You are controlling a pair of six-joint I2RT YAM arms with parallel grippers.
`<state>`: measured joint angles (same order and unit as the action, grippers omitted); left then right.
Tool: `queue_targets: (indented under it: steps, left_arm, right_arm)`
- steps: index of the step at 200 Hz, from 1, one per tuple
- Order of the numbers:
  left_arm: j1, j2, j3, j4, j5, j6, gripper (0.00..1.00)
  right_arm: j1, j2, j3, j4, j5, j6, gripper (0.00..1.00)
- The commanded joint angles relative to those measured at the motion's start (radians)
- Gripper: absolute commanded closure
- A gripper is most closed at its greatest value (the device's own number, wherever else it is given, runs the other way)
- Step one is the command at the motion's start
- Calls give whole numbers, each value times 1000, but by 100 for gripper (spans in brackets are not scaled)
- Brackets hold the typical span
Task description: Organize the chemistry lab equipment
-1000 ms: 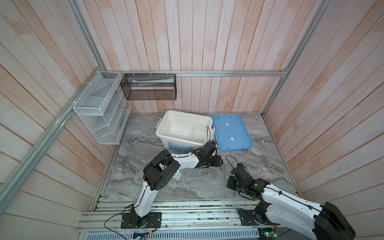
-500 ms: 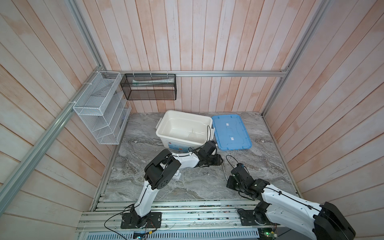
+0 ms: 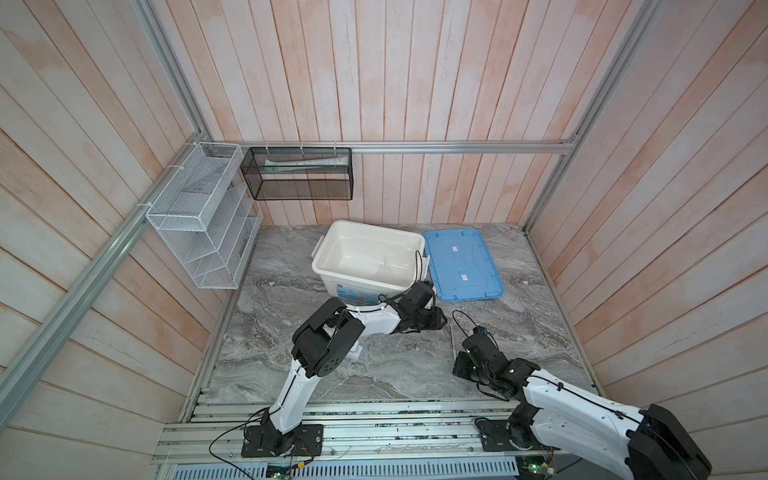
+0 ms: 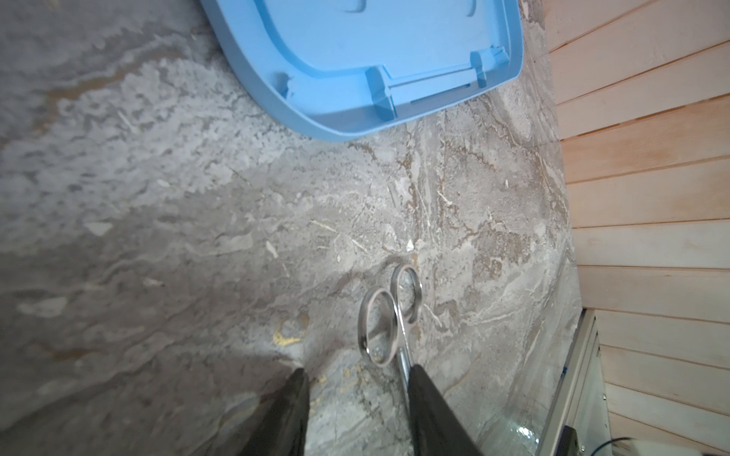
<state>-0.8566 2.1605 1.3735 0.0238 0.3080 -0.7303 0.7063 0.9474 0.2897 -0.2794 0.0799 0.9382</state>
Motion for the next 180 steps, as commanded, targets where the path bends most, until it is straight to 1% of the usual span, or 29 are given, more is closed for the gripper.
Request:
queue_targets:
  steps: [1,64,180]
  left_arm:
    - [7,21,18,13,3,6,55]
    - [7,51,45,37,19,-16,53]
    - [-12,95,83,62,72,-40,54]
  right_arm:
    - [7,0,-37,-78,-9,1,95]
    - [7,9,-32,-75,-11,-6,95]
    - [7,10,-37,-69,-22,-13,95]
